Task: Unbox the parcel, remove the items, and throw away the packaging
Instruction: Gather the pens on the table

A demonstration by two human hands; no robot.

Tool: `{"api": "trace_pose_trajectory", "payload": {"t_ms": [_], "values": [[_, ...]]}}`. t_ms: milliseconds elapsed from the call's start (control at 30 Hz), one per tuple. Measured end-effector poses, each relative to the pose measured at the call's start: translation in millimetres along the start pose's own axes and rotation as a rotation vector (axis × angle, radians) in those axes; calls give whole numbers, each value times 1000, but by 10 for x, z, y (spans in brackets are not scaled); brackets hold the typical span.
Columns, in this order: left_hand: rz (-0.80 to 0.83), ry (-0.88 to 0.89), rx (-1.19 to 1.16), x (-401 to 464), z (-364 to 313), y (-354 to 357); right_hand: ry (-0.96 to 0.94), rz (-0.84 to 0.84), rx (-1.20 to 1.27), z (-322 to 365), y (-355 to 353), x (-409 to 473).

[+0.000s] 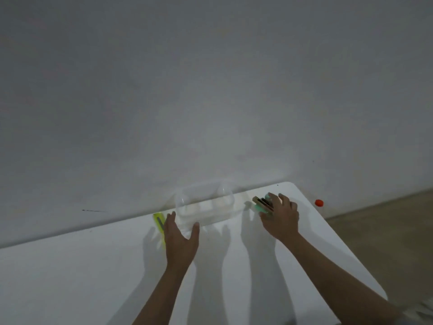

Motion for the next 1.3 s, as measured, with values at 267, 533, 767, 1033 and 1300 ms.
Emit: {"api": "trace_pose_trajectory", "payload": {"t_ms": [267, 533, 767, 1033, 1300], "values": [[-7, 9, -33, 396, 22, 233, -49, 220, -212, -246, 369, 451], [-87, 18, -75, 427, 168, 297, -189, 40, -28, -212, 333, 415], [-119, 35, -66, 425, 164, 291, -431, 74, 368, 513, -5, 436], [-43, -35, -236, 431, 212, 274, -697, 494, 308, 1826, 345, 552], [-24, -78, -318, 433, 193, 219, -694, 866, -147, 2016, 1120, 554]]}}
Point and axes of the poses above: each hand's wrist, its own x-axis towards the middle knuckle, its own y-axis out of the palm, z = x × y, the point moved 9 cm from there along x, towards the middle knuckle, and after that the axes turned 12 degrees about z, right-handed, at the moved point
